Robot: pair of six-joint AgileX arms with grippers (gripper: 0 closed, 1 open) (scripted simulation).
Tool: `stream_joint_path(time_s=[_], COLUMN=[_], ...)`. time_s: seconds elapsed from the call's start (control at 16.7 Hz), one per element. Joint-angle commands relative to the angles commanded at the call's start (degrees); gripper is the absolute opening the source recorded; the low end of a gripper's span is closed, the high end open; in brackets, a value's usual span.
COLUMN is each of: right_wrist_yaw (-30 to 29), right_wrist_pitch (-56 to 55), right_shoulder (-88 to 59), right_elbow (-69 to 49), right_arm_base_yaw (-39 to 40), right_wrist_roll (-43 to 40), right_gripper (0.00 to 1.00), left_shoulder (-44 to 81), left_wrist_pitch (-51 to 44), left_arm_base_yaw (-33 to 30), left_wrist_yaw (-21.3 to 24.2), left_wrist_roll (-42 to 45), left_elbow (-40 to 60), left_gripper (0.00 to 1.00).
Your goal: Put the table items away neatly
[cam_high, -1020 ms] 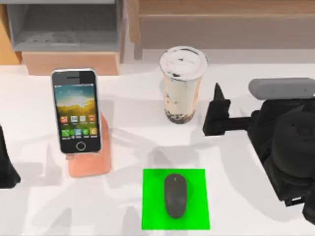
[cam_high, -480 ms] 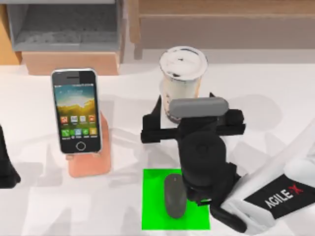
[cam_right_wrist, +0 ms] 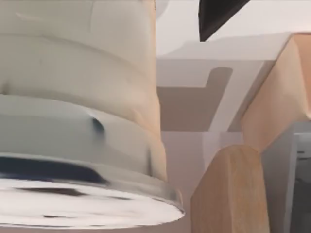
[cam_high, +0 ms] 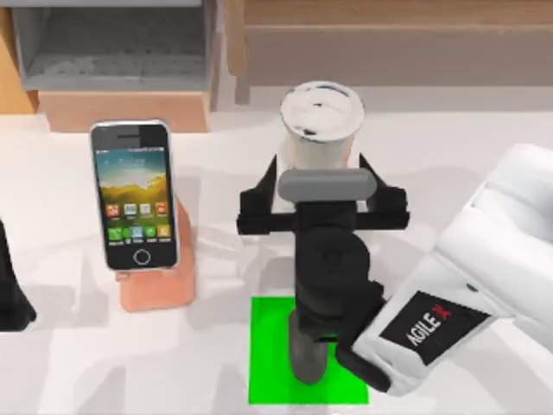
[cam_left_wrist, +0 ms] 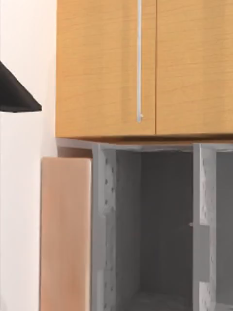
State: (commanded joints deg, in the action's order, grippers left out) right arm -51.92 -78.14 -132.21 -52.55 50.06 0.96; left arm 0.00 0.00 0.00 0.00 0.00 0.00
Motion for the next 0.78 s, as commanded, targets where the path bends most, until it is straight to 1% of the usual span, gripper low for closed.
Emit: stream_joint_path(time_s=[0.48, 0.78], right_wrist_yaw=[-0.2, 2.1], right_wrist_pitch=[-0.7, 1.3], right_shoulder=[-0.8, -2.2], right_elbow=[-0.9, -4.4], right_arm_base_yaw=[-0.3, -2.7], right_wrist_roll=[-0.7, -0.8], right_gripper=[1.00, 1.00], left_shoulder=[0.0, 0.0], left_wrist_pitch=[0.0, 0.0], left_arm_base_yaw=[0.0, 0.0], left_wrist_yaw=[0.0, 0.0], left_wrist_roll=[0.0, 0.0], left_elbow=[0.0, 0.0], left_gripper=[1.00, 1.00])
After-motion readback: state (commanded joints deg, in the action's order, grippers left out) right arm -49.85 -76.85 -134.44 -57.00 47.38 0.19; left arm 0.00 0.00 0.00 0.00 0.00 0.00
